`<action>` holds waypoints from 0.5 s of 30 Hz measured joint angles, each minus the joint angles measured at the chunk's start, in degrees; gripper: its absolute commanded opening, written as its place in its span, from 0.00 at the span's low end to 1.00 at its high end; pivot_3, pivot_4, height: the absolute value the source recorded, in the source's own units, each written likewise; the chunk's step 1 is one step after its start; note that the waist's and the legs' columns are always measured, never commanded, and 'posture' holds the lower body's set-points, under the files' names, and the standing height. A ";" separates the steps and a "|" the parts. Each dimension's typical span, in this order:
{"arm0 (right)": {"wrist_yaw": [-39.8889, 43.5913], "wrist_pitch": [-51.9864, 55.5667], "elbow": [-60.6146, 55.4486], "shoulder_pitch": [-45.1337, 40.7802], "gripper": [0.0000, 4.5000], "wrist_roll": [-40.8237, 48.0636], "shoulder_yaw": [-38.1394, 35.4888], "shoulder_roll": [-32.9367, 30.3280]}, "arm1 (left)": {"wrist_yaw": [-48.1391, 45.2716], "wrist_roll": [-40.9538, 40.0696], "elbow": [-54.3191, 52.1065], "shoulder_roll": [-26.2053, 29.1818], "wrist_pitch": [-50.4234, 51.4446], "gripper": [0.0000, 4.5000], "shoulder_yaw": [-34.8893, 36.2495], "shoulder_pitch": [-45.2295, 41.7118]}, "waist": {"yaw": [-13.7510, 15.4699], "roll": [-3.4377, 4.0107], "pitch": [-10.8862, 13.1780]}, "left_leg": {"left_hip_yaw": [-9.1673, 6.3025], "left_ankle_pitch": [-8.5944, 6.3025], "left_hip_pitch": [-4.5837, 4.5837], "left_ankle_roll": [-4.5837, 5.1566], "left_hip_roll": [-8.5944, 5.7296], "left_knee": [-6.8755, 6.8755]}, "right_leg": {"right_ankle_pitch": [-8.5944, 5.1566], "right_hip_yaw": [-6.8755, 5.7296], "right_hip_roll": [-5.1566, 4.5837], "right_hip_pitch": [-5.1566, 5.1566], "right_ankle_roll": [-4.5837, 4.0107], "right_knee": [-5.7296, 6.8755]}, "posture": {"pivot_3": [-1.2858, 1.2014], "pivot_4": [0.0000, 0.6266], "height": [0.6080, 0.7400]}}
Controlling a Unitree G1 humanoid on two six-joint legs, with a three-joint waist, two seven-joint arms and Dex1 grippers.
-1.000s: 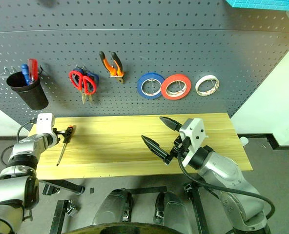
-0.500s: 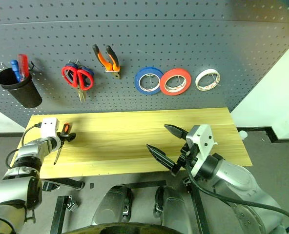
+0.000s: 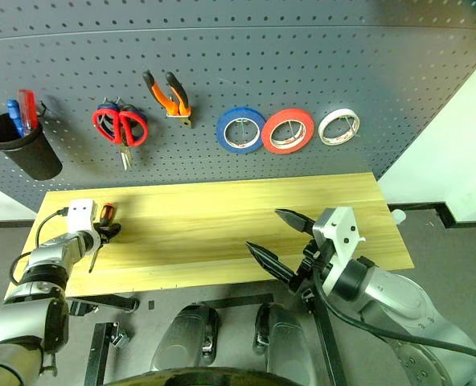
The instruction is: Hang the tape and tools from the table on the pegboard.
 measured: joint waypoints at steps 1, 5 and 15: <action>-0.06 0.00 0.00 0.03 1.00 0.00 -0.06 -0.08 | 0.06 -0.03 -0.18 0.00 0.02 0.36 0.00 0.12 | -0.01 0.04 0.04 | 0.01 0.00 0.00 0.00 0.00 -0.02 | 0.00 0.00 0.00 0.00 0.00 -0.01 | 0.58 0.36 0.51; -0.23 0.01 0.00 0.06 1.00 0.04 -0.29 -0.56 | 0.43 -0.28 -0.97 -0.01 0.27 0.12 0.09 0.47 | -0.01 0.15 0.22 | 0.02 0.00 -0.01 0.00 0.00 -0.07 | 0.00 0.00 0.00 -0.02 0.02 -0.05 | 0.58 0.37 0.51; -0.34 0.05 0.00 -0.23 1.00 0.46 -0.17 -0.69 | 0.49 -1.90 -8.24 -0.03 3.64 0.12 0.89 4.03 | -0.06 0.09 0.70 | 0.04 0.00 -0.05 0.00 0.00 -0.20 | -0.01 0.00 -0.01 -0.07 0.03 -0.16 | 0.59 0.34 0.51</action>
